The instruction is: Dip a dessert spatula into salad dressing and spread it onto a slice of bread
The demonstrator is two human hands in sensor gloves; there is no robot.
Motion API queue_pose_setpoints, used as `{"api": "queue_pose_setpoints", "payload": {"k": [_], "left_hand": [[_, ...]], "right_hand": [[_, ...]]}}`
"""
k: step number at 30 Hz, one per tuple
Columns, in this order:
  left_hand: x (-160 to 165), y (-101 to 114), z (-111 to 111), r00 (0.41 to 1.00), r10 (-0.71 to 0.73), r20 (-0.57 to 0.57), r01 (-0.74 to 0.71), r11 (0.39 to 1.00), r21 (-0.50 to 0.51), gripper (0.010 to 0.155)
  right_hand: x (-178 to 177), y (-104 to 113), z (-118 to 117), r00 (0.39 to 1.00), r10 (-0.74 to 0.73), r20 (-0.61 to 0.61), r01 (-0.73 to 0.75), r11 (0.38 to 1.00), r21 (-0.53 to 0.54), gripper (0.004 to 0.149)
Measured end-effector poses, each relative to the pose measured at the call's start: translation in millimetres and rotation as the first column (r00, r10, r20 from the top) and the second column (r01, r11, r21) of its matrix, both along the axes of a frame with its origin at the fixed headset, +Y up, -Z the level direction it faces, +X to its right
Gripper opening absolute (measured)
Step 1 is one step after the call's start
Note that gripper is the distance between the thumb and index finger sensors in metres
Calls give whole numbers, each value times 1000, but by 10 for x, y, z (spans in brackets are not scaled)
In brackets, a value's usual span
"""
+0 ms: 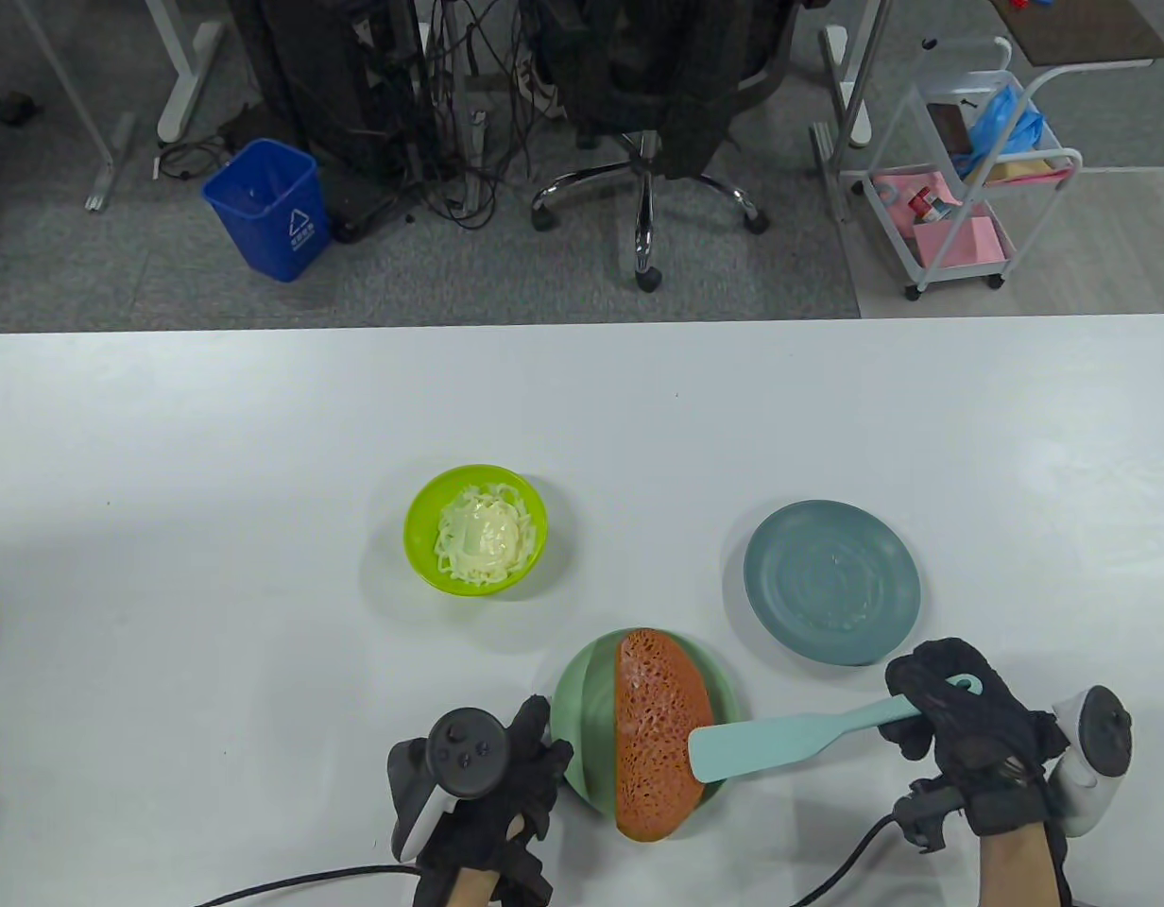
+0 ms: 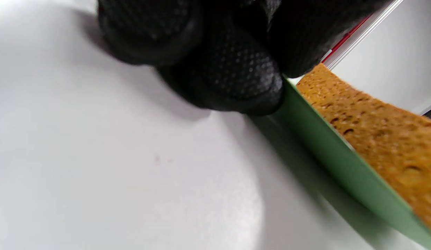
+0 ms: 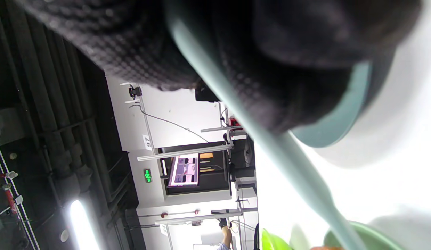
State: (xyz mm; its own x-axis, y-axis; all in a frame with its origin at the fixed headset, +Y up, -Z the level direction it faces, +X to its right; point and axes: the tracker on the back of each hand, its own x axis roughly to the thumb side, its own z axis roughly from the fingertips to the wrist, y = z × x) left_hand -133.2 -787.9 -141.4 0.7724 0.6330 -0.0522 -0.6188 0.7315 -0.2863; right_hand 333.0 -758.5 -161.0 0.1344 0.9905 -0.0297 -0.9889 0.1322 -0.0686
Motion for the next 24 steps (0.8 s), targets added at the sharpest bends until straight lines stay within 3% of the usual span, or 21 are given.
{"api": "queue_pose_setpoints", "payload": {"k": [8,16,24], "left_hand": [[-29,156,83,998,-64,23,60,990,131,67],[-32,383,205,974,-224,-36,221,899,379,73],[-34,392,197,941,-335,-44,319,837,445,77]], "right_hand": [[-104,39,21,999,-28,-21,29,999,32,36],[-113,46,30,999,-33,-11,33,998,47,37],[-135,38,33,999,-29,-14,30,999,43,37]]}}
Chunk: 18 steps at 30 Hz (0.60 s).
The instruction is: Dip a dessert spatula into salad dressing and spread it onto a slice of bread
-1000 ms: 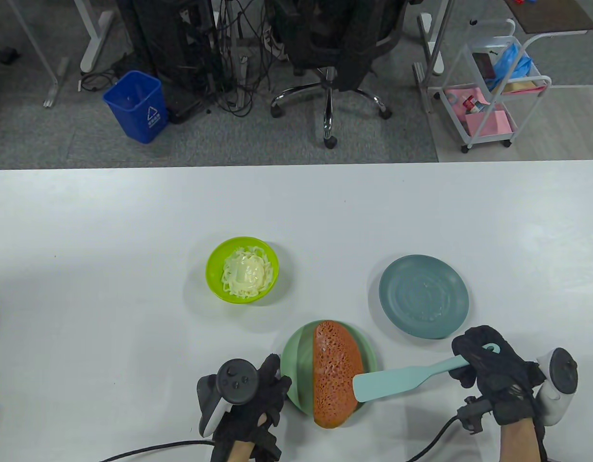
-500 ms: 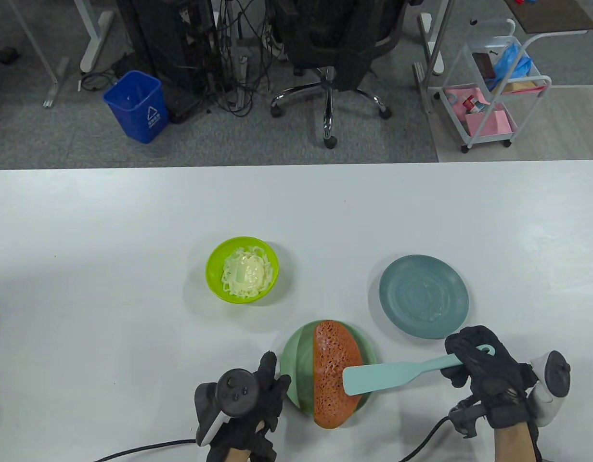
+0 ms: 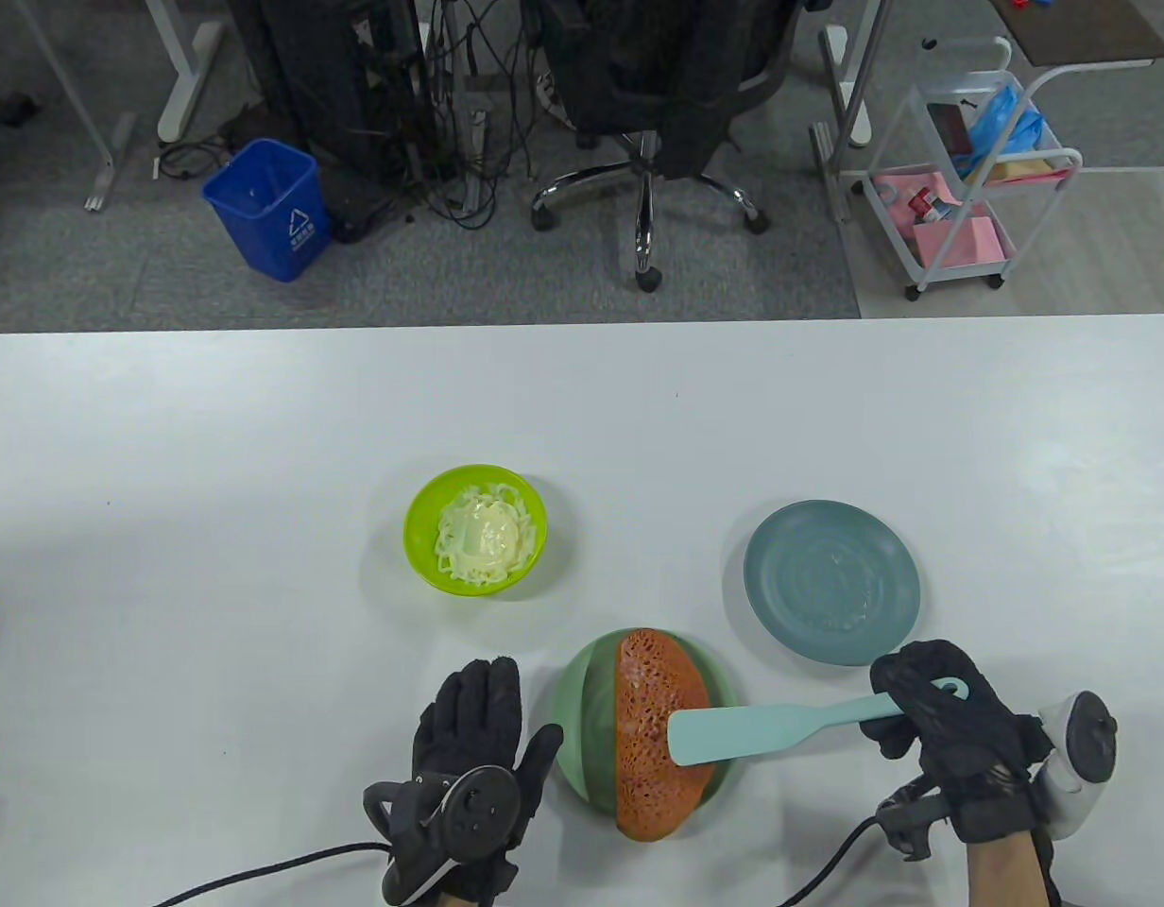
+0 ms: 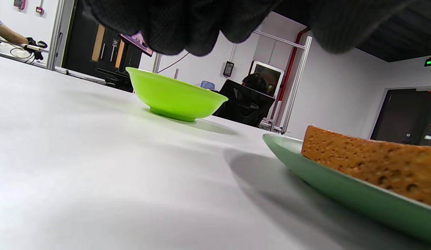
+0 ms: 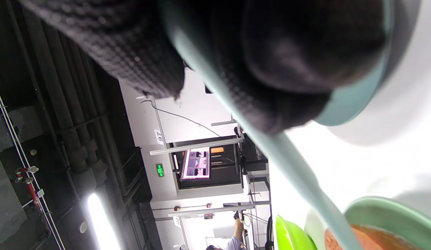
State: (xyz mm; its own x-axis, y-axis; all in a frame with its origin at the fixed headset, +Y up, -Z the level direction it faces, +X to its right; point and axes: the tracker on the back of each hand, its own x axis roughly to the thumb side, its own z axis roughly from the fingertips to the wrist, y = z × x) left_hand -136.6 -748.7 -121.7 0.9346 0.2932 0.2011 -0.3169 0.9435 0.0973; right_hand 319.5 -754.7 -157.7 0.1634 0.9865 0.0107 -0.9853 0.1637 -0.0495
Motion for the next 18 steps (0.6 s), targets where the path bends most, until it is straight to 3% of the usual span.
{"api": "queue_pose_setpoints", "payload": {"k": [11,18], "left_hand": [[38,28,1,998,-44,55,45,999,-13,75],[82,144,79,995,-58,76,56,998,38,73]], "right_hand": [[-28,1,-20,999,-48,11,47,997,62,39],[65,-7,-23,970,-171,174,152,982,113,40]]}}
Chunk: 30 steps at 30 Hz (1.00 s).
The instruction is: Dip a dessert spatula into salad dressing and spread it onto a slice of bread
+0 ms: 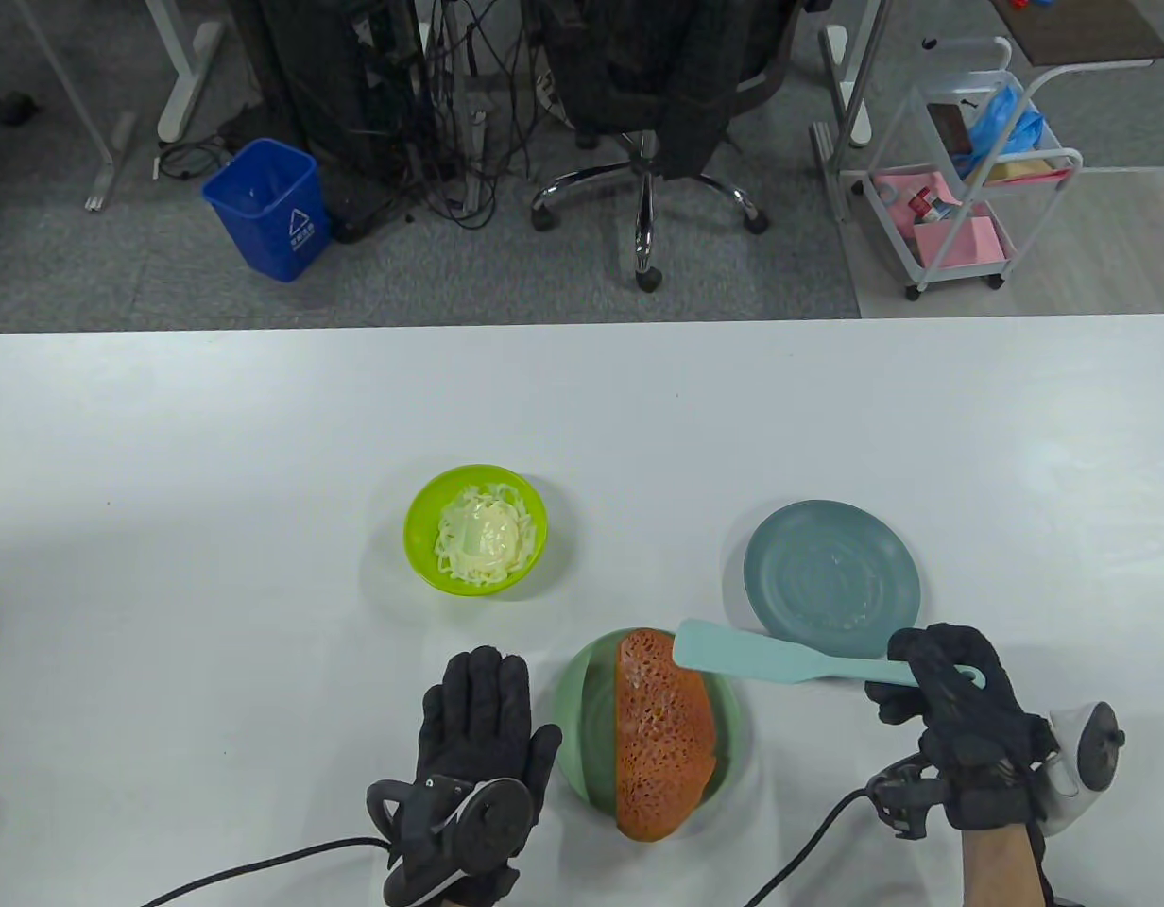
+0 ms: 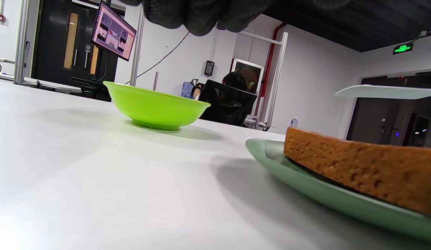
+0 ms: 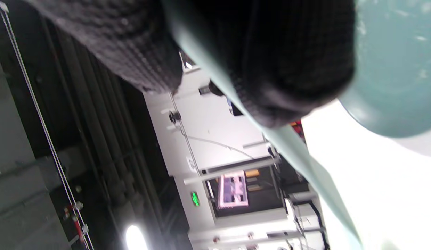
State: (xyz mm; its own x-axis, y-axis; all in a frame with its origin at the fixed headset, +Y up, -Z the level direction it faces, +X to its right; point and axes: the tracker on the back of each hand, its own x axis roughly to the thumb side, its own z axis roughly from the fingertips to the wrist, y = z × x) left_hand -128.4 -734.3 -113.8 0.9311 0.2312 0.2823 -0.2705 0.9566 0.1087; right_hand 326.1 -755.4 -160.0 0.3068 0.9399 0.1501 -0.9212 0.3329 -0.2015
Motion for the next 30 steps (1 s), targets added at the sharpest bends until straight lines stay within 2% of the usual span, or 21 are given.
{"api": "queue_pose_setpoints", "payload": {"k": [4,11,21,30], "left_hand": [[-17,18,18,1000,5,6,-5,1000,2,73],[-89,-36,-26,1000,21,0,-21,997,-79,73],[-130,-72,-58,999,33,-15,-35,994,-107,74],[-141,-87,-55,998,54,-13,-55,992,-113,76]], "right_hand": [[99,-21,16,987,31,156,-29,999,-15,40],[169,-94,85,949,94,301,-64,992,-109,40],[82,-112,81,917,160,365,-102,980,-174,42],[40,-119,106,907,260,332,-195,957,-216,50]]}}
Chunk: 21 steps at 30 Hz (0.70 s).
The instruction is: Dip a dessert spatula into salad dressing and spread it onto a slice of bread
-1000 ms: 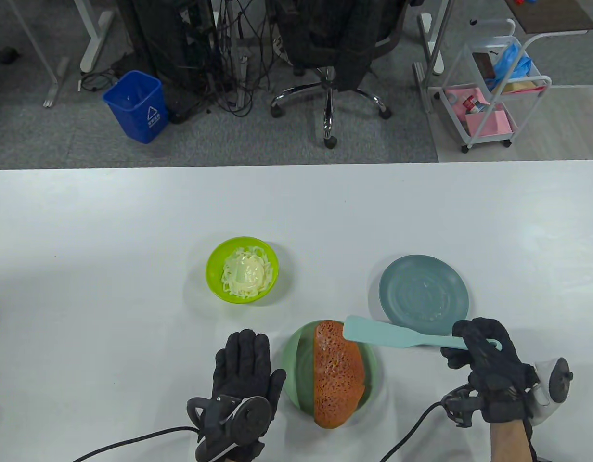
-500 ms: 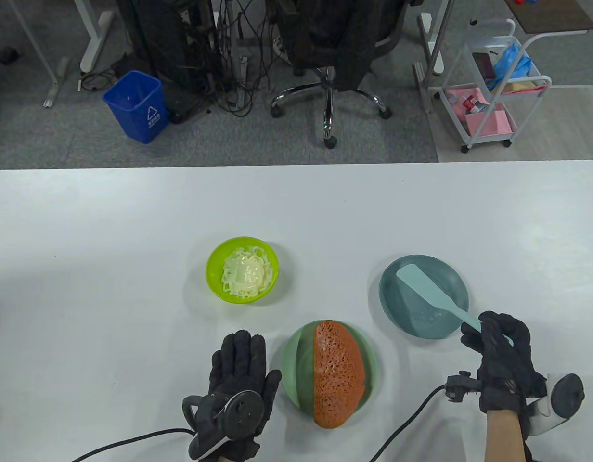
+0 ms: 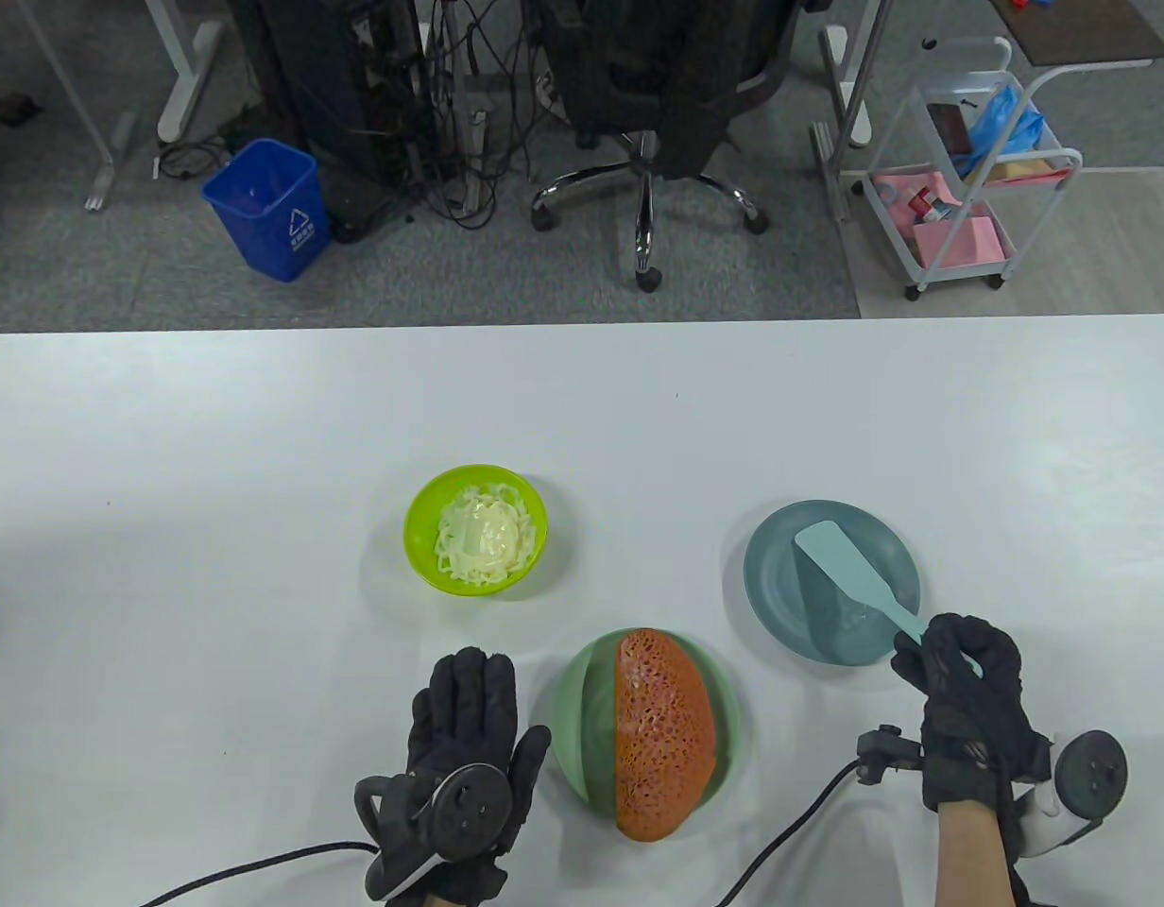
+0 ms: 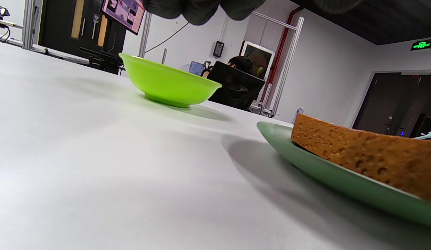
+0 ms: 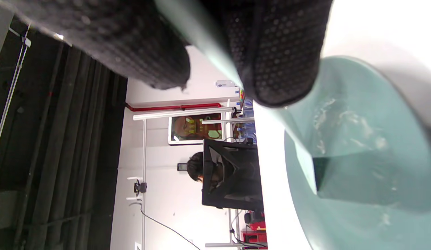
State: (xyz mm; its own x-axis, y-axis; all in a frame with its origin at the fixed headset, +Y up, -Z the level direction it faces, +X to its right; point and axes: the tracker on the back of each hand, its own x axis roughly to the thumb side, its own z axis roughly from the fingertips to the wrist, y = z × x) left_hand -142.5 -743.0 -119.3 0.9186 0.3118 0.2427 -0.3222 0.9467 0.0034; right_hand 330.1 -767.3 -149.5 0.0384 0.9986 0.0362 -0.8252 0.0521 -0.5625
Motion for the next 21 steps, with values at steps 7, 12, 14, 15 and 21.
{"api": "queue_pose_setpoints", "payload": {"k": [7,12,14,15,21], "left_hand": [[4,9,-6,1000,-11,3,11,1000,16,77],[5,6,-5,1000,-11,0,11,1000,15,79],[2,9,-2,1000,-12,-3,12,1000,22,81],[0,9,-2,1000,-11,-4,12,1000,27,81],[5,3,5,1000,-9,-7,9,1000,27,81]], "right_hand": [[2,160,84,970,233,-65,-241,954,-177,52],[-47,224,147,924,363,-124,-383,887,-258,53],[-101,243,160,890,418,-184,-455,838,-302,55],[-127,252,169,868,447,-216,-495,804,-328,56],[-297,225,190,759,546,-354,-651,648,-395,59]]}}
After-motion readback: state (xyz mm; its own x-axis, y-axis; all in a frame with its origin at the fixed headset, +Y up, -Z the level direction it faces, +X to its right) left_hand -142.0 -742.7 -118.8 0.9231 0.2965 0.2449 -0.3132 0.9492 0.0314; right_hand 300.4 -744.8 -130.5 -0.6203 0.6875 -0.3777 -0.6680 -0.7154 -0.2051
